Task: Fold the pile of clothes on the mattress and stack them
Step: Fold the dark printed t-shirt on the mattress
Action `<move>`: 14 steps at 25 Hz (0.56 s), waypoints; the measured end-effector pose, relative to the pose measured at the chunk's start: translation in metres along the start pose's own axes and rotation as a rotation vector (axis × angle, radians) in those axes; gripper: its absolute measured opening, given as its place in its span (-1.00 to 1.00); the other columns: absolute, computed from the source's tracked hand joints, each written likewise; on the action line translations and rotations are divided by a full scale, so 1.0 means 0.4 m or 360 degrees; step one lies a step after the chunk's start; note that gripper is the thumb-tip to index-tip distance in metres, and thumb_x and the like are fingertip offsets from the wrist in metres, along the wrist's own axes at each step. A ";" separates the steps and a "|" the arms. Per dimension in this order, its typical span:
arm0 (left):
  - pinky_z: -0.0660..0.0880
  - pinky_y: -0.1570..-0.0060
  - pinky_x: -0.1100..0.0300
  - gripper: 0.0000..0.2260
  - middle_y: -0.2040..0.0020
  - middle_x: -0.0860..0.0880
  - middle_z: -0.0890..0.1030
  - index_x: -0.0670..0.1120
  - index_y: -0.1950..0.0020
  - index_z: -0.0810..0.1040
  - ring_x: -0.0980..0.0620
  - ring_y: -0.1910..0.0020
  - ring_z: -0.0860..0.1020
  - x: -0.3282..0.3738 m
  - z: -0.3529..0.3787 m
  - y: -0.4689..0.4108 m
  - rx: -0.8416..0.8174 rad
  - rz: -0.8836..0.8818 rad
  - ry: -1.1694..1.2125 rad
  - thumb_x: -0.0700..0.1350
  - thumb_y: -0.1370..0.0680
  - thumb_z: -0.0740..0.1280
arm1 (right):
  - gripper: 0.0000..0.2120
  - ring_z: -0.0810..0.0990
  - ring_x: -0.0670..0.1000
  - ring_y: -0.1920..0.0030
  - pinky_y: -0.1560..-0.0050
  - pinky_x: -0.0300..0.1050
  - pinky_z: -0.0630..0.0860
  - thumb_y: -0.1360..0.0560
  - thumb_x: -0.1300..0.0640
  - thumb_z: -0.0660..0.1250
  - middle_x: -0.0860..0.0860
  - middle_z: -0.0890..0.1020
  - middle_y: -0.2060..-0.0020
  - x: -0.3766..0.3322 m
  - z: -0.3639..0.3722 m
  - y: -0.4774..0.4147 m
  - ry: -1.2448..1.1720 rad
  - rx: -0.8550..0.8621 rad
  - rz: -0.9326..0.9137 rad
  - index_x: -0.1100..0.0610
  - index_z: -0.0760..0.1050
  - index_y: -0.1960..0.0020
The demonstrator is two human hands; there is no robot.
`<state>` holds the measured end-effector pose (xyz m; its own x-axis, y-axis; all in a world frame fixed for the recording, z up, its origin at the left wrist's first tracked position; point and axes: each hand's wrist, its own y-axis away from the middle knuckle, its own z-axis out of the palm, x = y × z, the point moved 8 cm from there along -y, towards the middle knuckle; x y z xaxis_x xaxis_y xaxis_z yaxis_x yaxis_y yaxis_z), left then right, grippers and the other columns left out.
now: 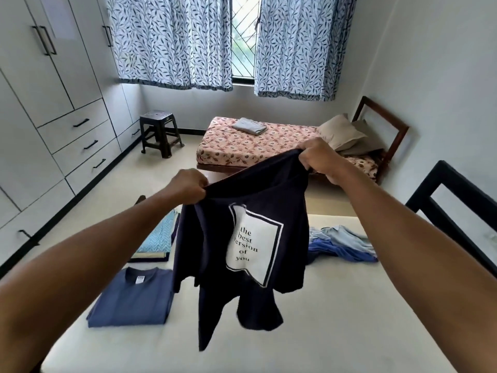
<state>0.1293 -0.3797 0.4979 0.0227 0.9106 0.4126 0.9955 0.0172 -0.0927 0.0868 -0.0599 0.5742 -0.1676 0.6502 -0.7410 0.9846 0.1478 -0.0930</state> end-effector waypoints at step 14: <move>0.50 0.06 0.14 -0.64 0.16 -0.07 0.68 -0.20 0.10 0.72 0.02 0.13 0.59 0.099 0.029 0.079 -0.0656 0.0053 0.1036 0.09 -0.33 0.49 | -0.88 0.47 0.08 0.57 0.56 -0.23 0.34 -0.30 0.37 0.25 0.14 0.46 0.49 0.113 -0.048 -0.020 -0.0096 0.0072 0.0274 0.20 0.44 0.36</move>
<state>0.1606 -0.3384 0.5006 -0.0248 0.4795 0.8772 0.9441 -0.2773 0.1782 0.0704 -0.0174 0.5540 0.0053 0.6168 -0.7871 0.9999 0.0040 0.0098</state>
